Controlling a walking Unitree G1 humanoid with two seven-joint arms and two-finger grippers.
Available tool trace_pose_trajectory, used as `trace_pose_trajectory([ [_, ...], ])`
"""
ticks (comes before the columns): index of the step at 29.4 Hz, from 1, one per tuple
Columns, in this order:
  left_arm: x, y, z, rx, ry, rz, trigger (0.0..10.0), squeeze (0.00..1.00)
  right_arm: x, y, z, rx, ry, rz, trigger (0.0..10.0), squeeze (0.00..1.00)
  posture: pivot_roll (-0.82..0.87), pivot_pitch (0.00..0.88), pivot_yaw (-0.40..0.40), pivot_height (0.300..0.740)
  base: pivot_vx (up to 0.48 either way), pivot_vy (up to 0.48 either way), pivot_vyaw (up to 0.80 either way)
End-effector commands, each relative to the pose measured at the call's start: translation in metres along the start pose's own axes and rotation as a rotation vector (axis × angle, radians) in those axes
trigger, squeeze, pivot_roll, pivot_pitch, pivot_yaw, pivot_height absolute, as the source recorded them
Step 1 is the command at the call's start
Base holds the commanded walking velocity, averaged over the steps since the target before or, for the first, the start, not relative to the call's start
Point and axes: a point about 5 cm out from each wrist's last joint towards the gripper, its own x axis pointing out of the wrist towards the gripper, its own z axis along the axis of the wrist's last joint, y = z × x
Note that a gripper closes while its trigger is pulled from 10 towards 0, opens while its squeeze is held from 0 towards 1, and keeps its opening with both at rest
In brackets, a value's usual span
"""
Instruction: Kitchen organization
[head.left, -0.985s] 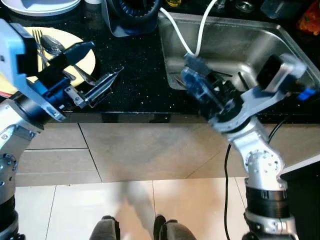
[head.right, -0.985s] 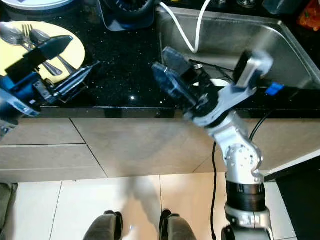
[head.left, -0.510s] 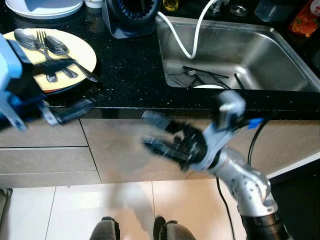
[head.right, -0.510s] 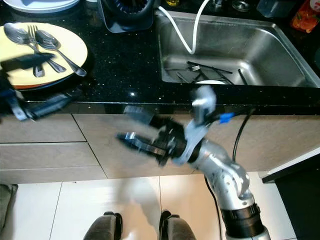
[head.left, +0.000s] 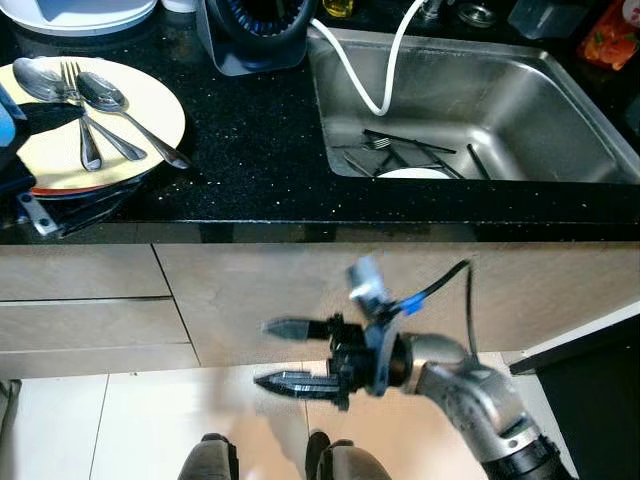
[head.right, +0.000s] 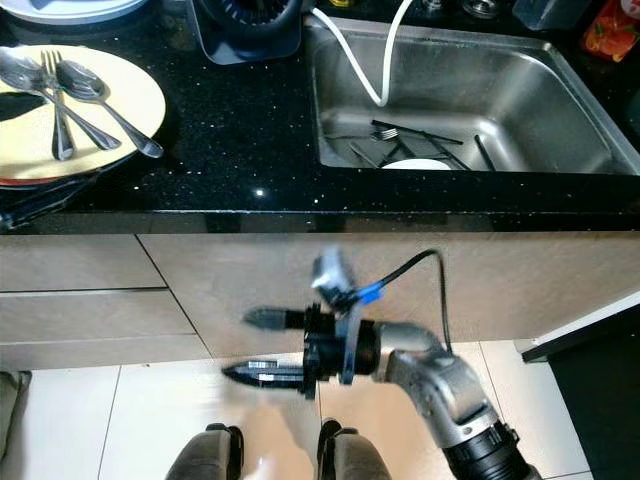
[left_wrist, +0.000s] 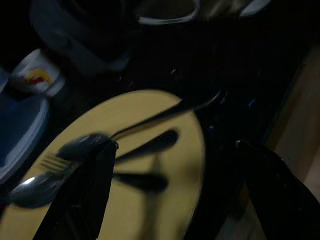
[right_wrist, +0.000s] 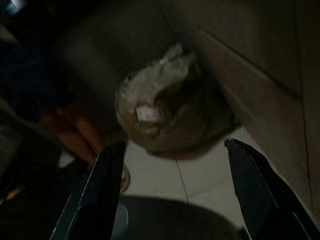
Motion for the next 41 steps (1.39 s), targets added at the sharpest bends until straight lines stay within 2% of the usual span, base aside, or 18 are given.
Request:
trace_pose_trajectory([
  [1,-0.005,0.006,0.005,0.077,0.034,-0.013,10.0,0.00,-0.003,0.001,-0.011,0.008,0.041,-0.003,10.0,0.00,0.19,0.169,-0.082,0.740,0.000,0.000,0.00],
  [6,-0.015,0.025,0.009,0.151,0.083,-0.016,10.0,0.00,-0.004,-0.002,-0.027,0.030,0.104,-0.033,10.0,0.00,0.19,0.164,-0.079,0.740,0.000,0.000,0.00],
  [10,-0.022,0.037,0.006,0.171,0.125,-0.001,10.0,0.00,-0.005,-0.004,-0.033,0.029,0.125,-0.048,10.0,0.00,0.19,0.163,-0.078,0.740,0.000,0.000,0.00],
  [13,-0.022,0.050,-0.008,0.201,0.184,0.046,10.0,0.00,-0.006,-0.006,-0.037,0.024,0.141,-0.058,10.0,0.00,0.19,0.159,-0.078,0.740,0.000,0.000,0.00],
  [16,-0.018,0.057,-0.016,0.200,0.185,0.094,10.0,0.00,-0.006,-0.007,-0.038,0.022,0.146,-0.061,10.0,0.00,0.19,0.159,-0.079,0.740,0.000,0.000,0.00],
  [20,-0.009,0.056,-0.034,0.186,0.214,0.099,10.0,0.00,-0.006,-0.009,-0.040,0.014,0.154,-0.077,10.0,0.00,0.18,0.158,-0.077,0.740,0.000,0.000,0.00],
  [21,-0.007,0.055,-0.041,0.220,0.269,0.083,10.0,0.00,-0.006,-0.009,-0.040,0.013,0.154,-0.081,10.0,0.00,0.18,0.160,-0.076,0.740,0.000,0.000,0.00],
  [23,-0.007,0.055,-0.043,0.232,0.286,0.079,10.0,0.00,-0.006,-0.009,-0.040,0.012,0.154,-0.082,10.0,0.00,0.18,0.160,-0.076,0.740,0.000,0.000,0.00],
  [25,-0.005,0.058,-0.052,0.306,0.366,0.100,10.0,0.00,-0.007,-0.010,-0.041,0.010,0.156,-0.094,10.0,0.00,0.18,0.166,-0.074,0.740,0.000,0.000,0.00],
  [27,-0.003,0.059,-0.056,0.321,0.383,0.098,10.0,0.00,-0.007,-0.010,-0.042,0.008,0.158,-0.097,10.0,0.00,0.18,0.167,-0.074,0.740,0.000,0.000,0.00],
  [31,0.004,0.062,-0.062,0.347,0.372,0.106,10.0,0.00,-0.006,-0.010,-0.042,0.002,0.158,-0.102,10.0,0.00,0.17,0.170,-0.072,0.740,0.000,0.000,0.00],
  [41,0.018,0.064,-0.060,0.397,0.339,0.119,10.0,0.00,-0.007,-0.009,-0.042,-0.004,0.156,-0.116,10.0,0.00,0.16,0.176,-0.070,0.740,0.000,0.000,0.00],
])
